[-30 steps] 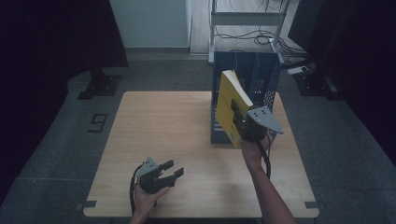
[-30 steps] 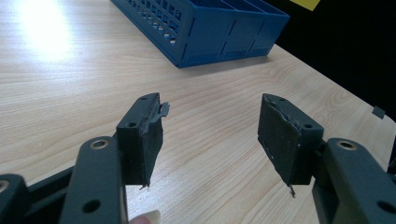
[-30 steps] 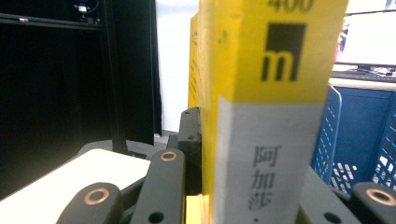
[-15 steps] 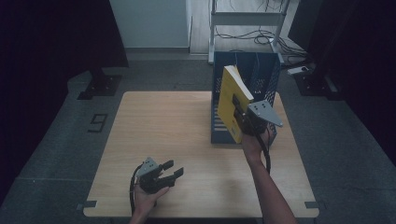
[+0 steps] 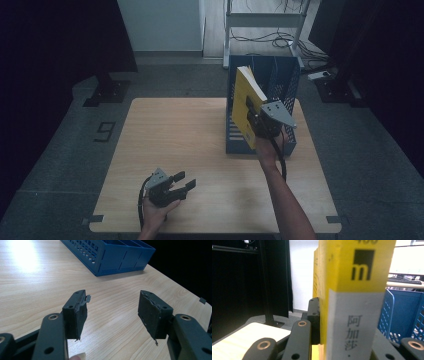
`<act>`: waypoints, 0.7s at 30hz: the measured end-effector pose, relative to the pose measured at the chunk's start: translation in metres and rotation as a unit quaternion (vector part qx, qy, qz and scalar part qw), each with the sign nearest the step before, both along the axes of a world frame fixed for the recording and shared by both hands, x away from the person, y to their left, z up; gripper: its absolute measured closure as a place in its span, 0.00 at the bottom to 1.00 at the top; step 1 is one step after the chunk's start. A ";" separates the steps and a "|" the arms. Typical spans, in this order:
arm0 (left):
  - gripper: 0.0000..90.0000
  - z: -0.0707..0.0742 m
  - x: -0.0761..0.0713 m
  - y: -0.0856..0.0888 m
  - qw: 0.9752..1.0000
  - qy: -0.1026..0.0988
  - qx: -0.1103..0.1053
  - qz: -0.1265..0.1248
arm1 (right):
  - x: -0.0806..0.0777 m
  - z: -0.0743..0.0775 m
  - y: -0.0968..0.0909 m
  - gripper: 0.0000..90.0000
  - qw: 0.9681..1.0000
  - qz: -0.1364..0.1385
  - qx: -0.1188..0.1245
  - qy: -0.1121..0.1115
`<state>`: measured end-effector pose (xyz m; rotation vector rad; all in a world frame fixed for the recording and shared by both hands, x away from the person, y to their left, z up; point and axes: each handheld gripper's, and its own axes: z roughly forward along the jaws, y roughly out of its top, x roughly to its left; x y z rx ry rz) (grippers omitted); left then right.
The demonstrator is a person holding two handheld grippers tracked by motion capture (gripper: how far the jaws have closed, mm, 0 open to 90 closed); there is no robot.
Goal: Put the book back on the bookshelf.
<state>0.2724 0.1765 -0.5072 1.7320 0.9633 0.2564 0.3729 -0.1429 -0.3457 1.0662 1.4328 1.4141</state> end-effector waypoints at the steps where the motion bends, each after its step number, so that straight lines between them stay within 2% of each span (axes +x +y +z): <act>1: 0.45 0.000 0.000 0.000 1.000 0.000 0.000 0.000 | 0.002 -0.001 0.000 0.83 1.000 -0.001 0.000 0.002; 8: 0.45 0.000 0.000 0.001 1.000 0.001 0.000 0.000 | 0.012 -0.006 0.001 0.83 1.000 -0.010 -0.003 0.013; 21: 0.45 0.002 0.000 0.005 1.000 0.000 -0.008 0.004 | 0.028 -0.010 0.013 0.83 1.000 -0.019 -0.012 0.015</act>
